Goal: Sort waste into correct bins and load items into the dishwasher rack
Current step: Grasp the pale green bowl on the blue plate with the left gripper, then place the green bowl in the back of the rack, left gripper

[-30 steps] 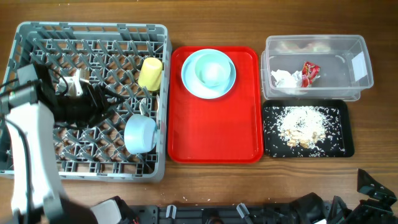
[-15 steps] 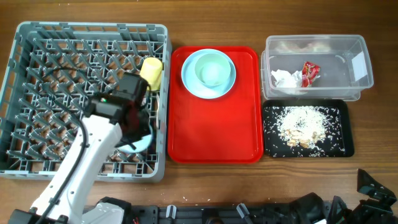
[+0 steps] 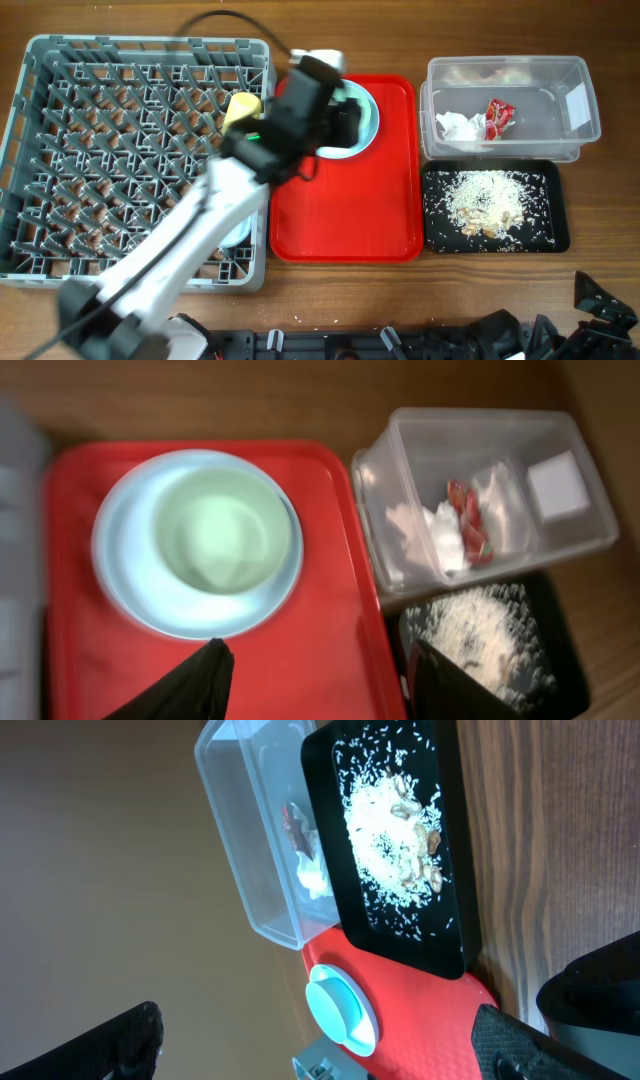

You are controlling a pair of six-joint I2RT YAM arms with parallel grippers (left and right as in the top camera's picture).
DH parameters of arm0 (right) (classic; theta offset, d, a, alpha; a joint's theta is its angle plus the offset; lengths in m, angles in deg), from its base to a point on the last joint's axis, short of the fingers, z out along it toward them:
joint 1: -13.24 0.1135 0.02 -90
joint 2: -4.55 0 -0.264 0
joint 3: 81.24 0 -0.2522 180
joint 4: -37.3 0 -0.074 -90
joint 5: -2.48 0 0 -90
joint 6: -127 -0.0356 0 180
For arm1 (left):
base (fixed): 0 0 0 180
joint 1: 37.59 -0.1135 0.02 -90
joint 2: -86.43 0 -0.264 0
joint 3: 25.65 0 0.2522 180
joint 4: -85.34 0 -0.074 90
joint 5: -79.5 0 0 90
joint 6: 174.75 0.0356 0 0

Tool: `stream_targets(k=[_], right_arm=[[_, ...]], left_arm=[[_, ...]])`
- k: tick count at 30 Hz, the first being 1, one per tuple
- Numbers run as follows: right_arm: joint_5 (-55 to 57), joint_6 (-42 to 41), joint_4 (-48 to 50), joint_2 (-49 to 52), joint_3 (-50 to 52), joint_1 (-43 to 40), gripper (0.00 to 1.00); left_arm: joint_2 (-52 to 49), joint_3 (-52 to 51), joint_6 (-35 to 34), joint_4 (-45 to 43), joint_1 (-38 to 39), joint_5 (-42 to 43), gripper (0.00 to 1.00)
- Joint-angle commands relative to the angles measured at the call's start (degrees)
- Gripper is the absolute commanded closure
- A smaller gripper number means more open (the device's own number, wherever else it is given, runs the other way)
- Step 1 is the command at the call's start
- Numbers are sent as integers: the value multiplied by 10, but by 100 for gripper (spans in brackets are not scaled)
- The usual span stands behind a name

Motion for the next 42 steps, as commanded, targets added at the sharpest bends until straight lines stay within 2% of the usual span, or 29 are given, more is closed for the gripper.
stream_targets(k=[1,4,6,8,11,13,15,16,19,22,24,25,27,28,29,30,31,33,35,36,39,42], right_arm=[[7,-4,1,-5,-1,-2,0],[7,-4,1,-5,-1,-2,0],[6,-4,1,-5,-1,-2,0],[7,-4,1,-5,-1,-2,0],[6,-4,1,-5,-1,-2,1],[7,-4,1,-5,-1,-2,0],[6,-4,1,-5,-1,-2,0],[6,-4,1,-5,-1,-2,0],[7,-4,1,-5,-1,-2,0],[6,-4,1,-5,-1,-2,0],[7,-4,1,-5,-1,-2,0],[7,-4,1,-5,-1,-2,0],[6,-4,1,-5,-1,-2,0],[6,-4,1,-5,-1,-2,0],[6,-4,1,-5,-1,-2,0],[7,-4,1,-5,-1,-2,0],[6,-4,1,-5,-1,-2,0],[6,-4,1,-5,-1,-2,0],[6,-4,1,-5,-1,-2,0],[6,-4,1,-5,-1,-2,0],[7,-4,1,-5,-1,-2,0],[7,-4,1,-5,-1,-2,0]], left_arm=[[-127,2,38,-82,32,-68,44],[-230,2,42,-164,34,-70,44],[-274,2,74,-208,34,-75,44],[-291,2,82,-216,34,-81,49],[-298,2,82,-207,34,-121,65],[-308,2,83,-200,34,-121,67],[-309,2,83,-195,34,-124,89],[-303,2,83,-196,34,-129,96],[-220,16,83,-180,34,-136,96],[-79,52,82,-109,32,-136,96],[46,71,81,-47,4,-119,96],[93,71,80,-30,-24,-89,96],[161,71,53,9,-128,32,96],[177,71,36,26,-201,133,96],[178,71,20,38,-291,268,96],[169,71,12,41,-349,357,96],[150,71,2,41,-411,466,96],[33,71,-13,11,-543,770,96],[-62,71,-41,-15,-576,898,96],[-104,71,-64,-14,-582,902,96],[-224,71,-64,-40,-584,901,96],[-281,71,-76,-85,-584,901,96]])
